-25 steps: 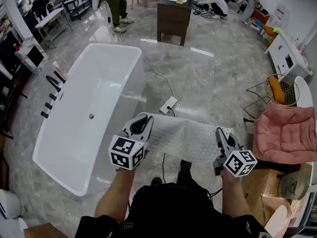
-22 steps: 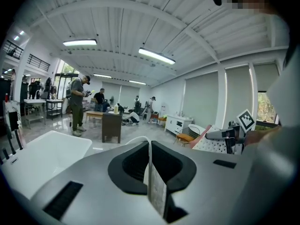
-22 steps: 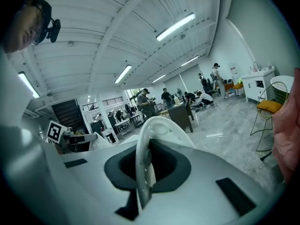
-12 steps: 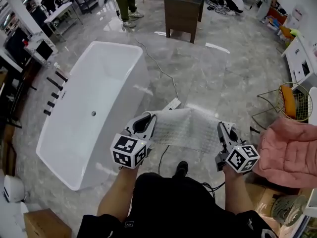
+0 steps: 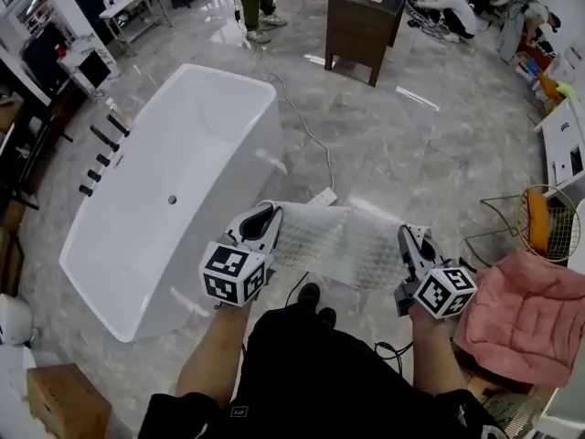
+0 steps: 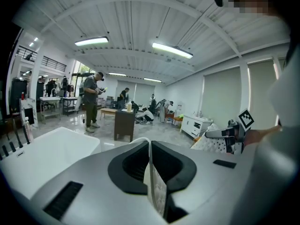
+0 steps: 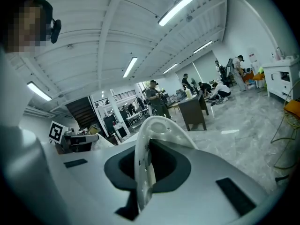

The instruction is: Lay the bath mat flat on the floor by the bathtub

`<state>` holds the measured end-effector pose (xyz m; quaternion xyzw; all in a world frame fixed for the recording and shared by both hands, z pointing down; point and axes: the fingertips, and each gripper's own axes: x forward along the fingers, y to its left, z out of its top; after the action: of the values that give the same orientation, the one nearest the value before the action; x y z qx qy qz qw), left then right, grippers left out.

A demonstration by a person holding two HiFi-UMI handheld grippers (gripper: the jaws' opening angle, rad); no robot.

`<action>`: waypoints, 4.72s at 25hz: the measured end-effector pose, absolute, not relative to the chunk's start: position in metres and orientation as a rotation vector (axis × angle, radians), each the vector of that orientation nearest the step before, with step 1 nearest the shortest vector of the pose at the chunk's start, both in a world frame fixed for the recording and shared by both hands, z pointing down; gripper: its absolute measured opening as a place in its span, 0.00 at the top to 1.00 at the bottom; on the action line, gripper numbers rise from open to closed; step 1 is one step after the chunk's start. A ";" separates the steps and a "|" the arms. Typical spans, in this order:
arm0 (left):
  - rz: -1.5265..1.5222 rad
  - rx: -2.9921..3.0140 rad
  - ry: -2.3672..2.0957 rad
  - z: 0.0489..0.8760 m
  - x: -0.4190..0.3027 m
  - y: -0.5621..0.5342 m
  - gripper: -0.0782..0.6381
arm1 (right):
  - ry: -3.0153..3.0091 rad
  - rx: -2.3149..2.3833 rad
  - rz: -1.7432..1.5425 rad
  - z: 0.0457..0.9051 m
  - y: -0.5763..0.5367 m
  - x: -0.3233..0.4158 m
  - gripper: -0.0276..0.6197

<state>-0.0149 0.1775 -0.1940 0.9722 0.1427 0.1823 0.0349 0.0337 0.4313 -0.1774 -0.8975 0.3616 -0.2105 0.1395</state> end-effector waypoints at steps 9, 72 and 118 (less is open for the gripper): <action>0.495 3.016 0.369 -0.200 0.037 0.124 0.86 | 1.128 -2.607 -0.605 -0.198 0.373 0.101 0.93; 0.473 2.300 -1.156 0.098 -0.086 -0.021 0.86 | 2.741 -1.601 -1.198 0.090 -0.012 0.114 0.93; 0.780 2.340 -1.144 0.586 -0.121 -0.114 0.86 | 2.903 -1.598 -1.125 0.582 -0.102 0.163 0.93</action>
<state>-0.1214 -0.1144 0.5864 0.8415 -0.4114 0.2805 0.2097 0.1630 -0.1020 0.5820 -0.4494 0.8163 -0.3163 -0.1778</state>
